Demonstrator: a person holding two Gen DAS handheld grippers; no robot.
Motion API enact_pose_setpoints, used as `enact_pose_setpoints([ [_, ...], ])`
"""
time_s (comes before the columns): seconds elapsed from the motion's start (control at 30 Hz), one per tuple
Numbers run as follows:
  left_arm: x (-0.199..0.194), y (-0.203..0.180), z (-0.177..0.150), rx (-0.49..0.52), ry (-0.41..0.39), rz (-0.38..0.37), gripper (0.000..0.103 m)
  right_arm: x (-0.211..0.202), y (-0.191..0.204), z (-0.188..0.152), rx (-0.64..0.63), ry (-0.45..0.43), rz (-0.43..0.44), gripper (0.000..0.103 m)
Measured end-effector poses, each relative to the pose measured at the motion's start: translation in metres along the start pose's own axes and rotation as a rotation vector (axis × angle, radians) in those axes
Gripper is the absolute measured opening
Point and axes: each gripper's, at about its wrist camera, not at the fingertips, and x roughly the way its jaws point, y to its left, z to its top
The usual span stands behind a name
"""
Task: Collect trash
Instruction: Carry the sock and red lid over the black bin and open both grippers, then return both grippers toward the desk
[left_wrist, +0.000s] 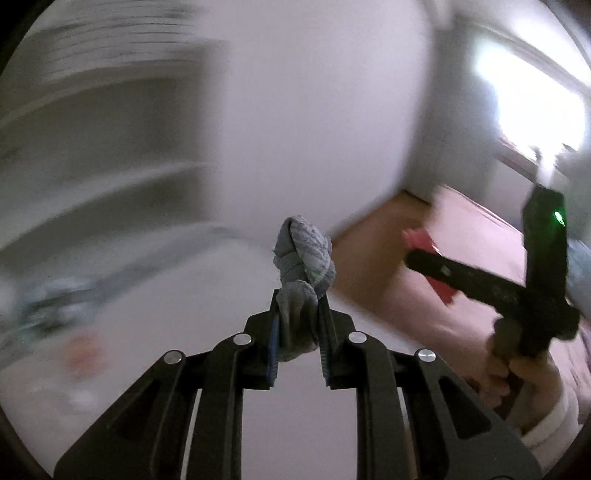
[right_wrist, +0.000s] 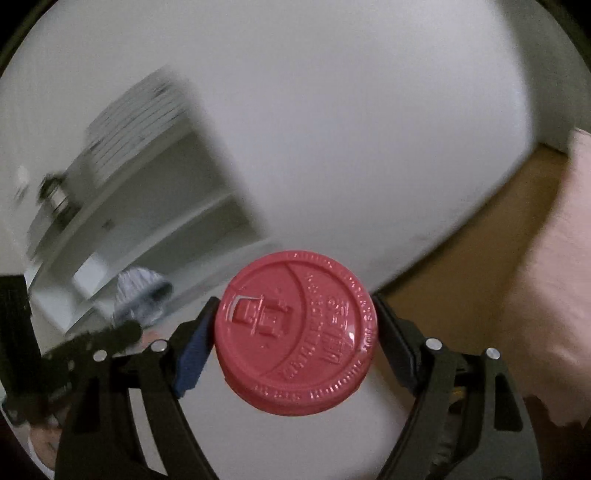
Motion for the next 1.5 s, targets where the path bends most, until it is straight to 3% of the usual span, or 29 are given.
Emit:
enact_pose_setpoints([
  [0.13,0.07,-0.12,-0.011,0.121,0.124,-0.195,0.017,-0.049,-0.113,-0.009,0.148,0.023,-0.144,0.079],
  [0.23,0.12,-0.181,-0.04,0.182,0.244,-0.264,0.017,-0.049,-0.178,-0.035,0.253,0.111,-0.216,0.079],
  [0.3,0.155,-0.203,-0.064,0.208,0.331,-0.265,0.017,-0.029,-0.225,-0.065,0.35,0.216,-0.233,0.079],
  [0.37,0.21,-0.218,-0.102,0.212,0.473,-0.248,0.017,-0.002,-0.259,-0.096,0.42,0.319,-0.253,0.079],
  [0.47,0.278,-0.214,-0.15,0.181,0.643,-0.212,0.017,0.054,-0.296,-0.156,0.495,0.511,-0.297,0.079],
  [0.53,0.318,-0.207,-0.181,0.125,0.754,-0.194,0.017,0.073,-0.311,-0.185,0.54,0.585,-0.292,0.078],
  [0.63,0.342,-0.199,-0.192,0.089,0.803,-0.182,0.017,0.083,-0.329,-0.203,0.6,0.623,-0.292,0.078],
  [0.8,0.343,-0.197,-0.188,0.058,0.763,-0.207,0.019,0.088,-0.335,-0.206,0.672,0.609,-0.232,0.082],
  [0.83,0.341,-0.197,-0.187,0.062,0.747,-0.195,0.032,0.089,-0.336,-0.208,0.691,0.614,-0.222,0.083],
  [0.87,0.34,-0.197,-0.185,0.067,0.734,-0.187,0.069,0.09,-0.338,-0.208,0.716,0.608,-0.21,0.089],
  [0.9,0.337,-0.196,-0.185,0.074,0.715,-0.179,0.087,0.088,-0.344,-0.205,0.735,0.589,-0.203,0.092],
  [0.93,0.332,-0.199,-0.183,0.088,0.676,-0.172,0.095,0.085,-0.346,-0.203,0.745,0.565,-0.206,0.094],
  [1.13,0.313,-0.224,-0.169,0.197,0.594,-0.204,0.095,0.052,-0.356,-0.176,0.73,0.438,-0.272,0.095],
  [1.23,0.284,-0.235,-0.149,0.265,0.463,-0.184,0.095,0.022,-0.345,-0.145,0.609,0.285,-0.459,0.096],
  [1.33,0.24,-0.236,-0.118,0.273,0.315,-0.174,0.095,0.005,-0.317,-0.123,0.466,0.177,-0.584,0.096],
  [1.43,0.183,-0.221,-0.078,0.261,0.161,-0.152,0.096,-0.009,-0.284,-0.101,0.353,0.092,-0.567,0.096],
  [1.5,0.141,-0.2,-0.05,0.241,0.063,-0.092,0.096,-0.015,-0.253,-0.089,0.309,0.033,-0.523,0.096],
])
